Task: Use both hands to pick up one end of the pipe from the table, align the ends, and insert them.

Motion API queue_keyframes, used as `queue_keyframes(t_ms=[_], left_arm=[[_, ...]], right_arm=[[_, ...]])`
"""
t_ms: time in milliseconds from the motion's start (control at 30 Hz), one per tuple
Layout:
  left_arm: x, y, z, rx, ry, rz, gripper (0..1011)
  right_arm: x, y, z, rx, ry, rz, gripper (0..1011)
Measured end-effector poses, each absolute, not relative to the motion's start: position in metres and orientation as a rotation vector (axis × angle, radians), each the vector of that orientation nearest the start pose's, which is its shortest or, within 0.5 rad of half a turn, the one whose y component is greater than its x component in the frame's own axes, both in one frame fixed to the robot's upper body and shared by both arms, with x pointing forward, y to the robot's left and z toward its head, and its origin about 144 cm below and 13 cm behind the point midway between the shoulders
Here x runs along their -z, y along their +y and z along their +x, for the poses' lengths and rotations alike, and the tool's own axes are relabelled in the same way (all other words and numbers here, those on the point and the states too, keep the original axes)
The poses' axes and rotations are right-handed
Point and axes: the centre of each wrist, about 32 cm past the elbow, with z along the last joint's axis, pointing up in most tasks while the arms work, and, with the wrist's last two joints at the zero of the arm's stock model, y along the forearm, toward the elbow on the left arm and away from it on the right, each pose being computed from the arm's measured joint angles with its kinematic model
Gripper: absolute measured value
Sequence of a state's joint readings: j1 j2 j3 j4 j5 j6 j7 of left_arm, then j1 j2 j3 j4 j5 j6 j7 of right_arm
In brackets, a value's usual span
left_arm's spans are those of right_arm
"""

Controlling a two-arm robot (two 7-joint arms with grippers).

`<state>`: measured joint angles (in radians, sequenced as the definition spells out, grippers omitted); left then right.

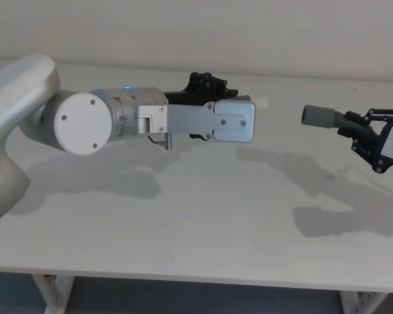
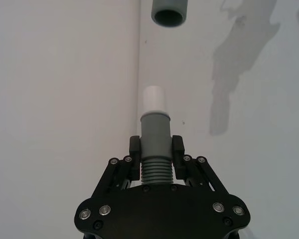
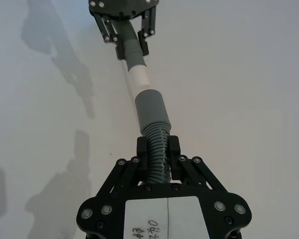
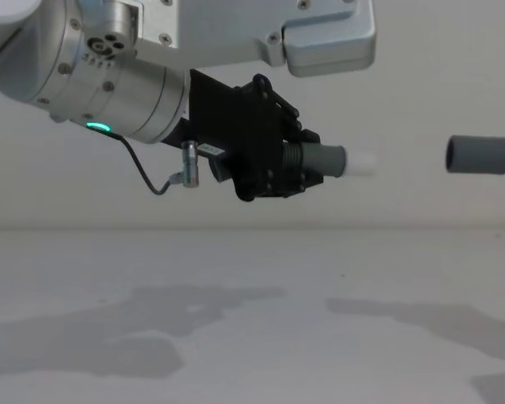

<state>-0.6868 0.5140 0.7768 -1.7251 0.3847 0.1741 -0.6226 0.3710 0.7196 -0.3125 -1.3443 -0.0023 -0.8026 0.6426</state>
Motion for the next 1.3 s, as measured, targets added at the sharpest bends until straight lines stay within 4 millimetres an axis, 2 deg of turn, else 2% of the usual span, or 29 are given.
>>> queue_keyframes(t_ms=[667,967,1300], left_arm=[[-1.332,0.153,0.52,-0.416,-0.997,0.704,359],[-1.332,0.153,0.52,-0.414,-0.999,0.705,359],[-1.332,0.153,0.52,-0.414,-1.001,0.706,359]], right_arm=[[-1.242,-0.355,0.55,0.437,-0.932,-0.256,236],[-1.241,-0.349,0.557,0.432,-0.933,-0.268,237],[-1.243,-0.352,0.562,0.416,-0.953,-0.296,236]])
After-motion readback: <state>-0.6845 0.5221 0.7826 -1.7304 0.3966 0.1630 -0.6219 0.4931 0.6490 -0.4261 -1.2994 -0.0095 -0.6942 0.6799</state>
